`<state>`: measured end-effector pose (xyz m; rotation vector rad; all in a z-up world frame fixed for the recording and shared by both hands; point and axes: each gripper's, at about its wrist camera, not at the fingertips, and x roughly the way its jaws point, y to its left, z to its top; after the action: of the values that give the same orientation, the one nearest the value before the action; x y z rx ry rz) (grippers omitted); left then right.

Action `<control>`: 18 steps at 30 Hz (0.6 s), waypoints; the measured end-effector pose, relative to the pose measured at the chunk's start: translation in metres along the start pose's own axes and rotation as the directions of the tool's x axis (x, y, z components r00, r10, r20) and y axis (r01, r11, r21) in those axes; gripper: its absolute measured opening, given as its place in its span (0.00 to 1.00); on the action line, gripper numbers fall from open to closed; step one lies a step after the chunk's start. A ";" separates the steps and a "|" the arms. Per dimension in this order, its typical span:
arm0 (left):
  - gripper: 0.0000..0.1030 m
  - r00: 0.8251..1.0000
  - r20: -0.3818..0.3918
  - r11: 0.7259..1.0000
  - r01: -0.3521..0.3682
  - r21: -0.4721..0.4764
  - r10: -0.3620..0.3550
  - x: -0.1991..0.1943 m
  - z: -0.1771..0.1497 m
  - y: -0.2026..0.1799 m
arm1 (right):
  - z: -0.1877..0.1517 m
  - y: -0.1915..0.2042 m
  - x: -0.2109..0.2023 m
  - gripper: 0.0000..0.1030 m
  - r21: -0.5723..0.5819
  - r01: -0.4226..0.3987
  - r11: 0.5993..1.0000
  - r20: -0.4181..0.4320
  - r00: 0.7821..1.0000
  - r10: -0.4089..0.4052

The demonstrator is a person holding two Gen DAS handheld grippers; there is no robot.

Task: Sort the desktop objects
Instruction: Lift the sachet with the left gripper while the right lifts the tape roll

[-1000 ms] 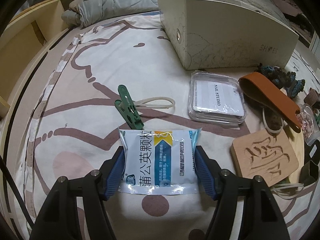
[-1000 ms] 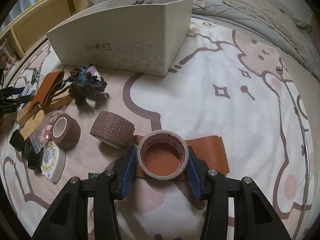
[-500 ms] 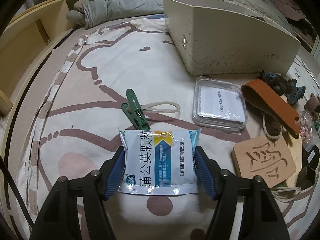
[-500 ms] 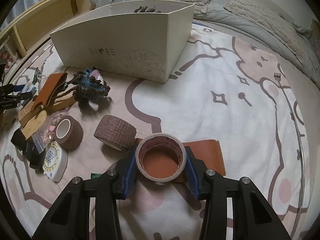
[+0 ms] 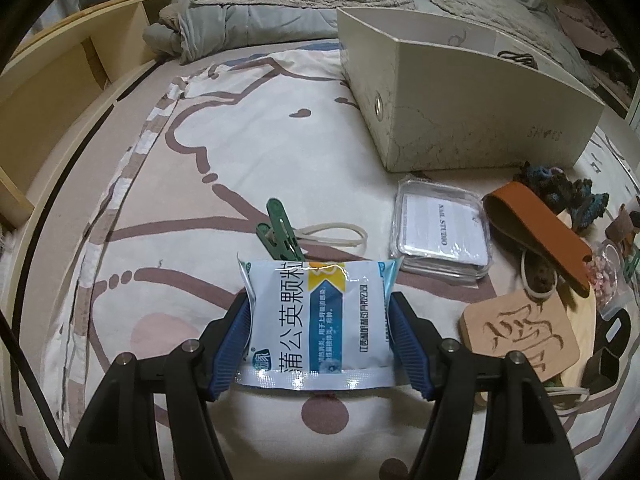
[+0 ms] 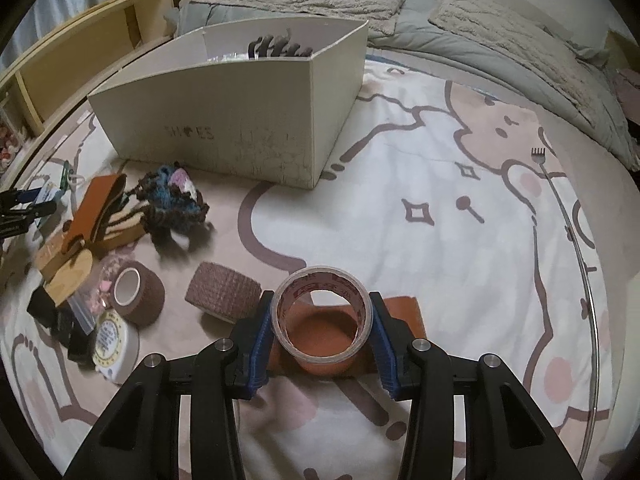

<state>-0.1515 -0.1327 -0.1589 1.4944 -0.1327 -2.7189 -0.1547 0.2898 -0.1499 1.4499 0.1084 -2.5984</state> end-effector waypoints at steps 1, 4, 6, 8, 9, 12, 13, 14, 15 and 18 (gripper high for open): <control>0.66 1.000 0.004 1.000 0.000 0.000 0.000 -0.001 0.001 0.000 | 0.001 0.000 -0.001 0.44 0.002 -0.003 1.000 0.003 1.000 0.003; 0.66 1.000 0.017 1.000 0.002 -0.008 -0.002 -0.006 0.005 0.000 | 0.006 0.000 -0.005 0.44 0.015 -0.014 1.000 0.014 1.000 0.013; 0.66 1.000 0.028 1.000 0.003 -0.012 -0.003 -0.009 0.007 0.000 | 0.009 0.000 -0.008 0.44 0.019 -0.015 1.000 0.021 1.000 0.015; 0.66 0.999 0.036 1.000 0.003 -0.014 -0.003 -0.012 0.010 0.000 | 0.012 0.002 -0.011 0.44 0.020 -0.018 1.000 0.026 1.000 0.017; 0.66 0.999 0.042 1.000 0.004 -0.016 -0.003 -0.014 0.011 0.000 | 0.013 0.002 -0.012 0.44 0.021 -0.019 1.000 0.028 0.999 0.019; 0.66 0.999 0.052 1.000 0.004 -0.019 -0.003 -0.018 0.013 -0.001 | 0.017 0.004 -0.016 0.44 0.022 -0.027 0.999 0.040 0.999 0.026; 0.66 0.998 0.055 1.000 0.007 -0.020 -0.006 -0.019 0.014 -0.001 | 0.019 0.005 -0.017 0.44 0.023 -0.028 0.999 0.043 0.999 0.027; 0.66 0.998 0.059 1.000 0.010 -0.022 -0.009 -0.021 0.015 -0.001 | 0.020 0.006 -0.019 0.44 0.024 -0.029 0.999 0.047 0.999 0.027; 0.66 0.998 0.063 1.000 0.010 -0.022 -0.008 -0.022 0.016 -0.001 | 0.021 0.007 -0.021 0.44 0.027 -0.031 0.999 0.052 0.998 0.029; 0.66 0.997 0.080 0.999 0.016 -0.031 -0.013 -0.030 0.020 -0.001 | 0.025 0.009 -0.028 0.44 0.029 -0.039 0.999 0.072 0.997 0.037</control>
<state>-0.1520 -0.1281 -0.1234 1.3849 -0.0817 -2.7797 -0.1598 0.2803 -0.1131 1.3529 0.0326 -2.6288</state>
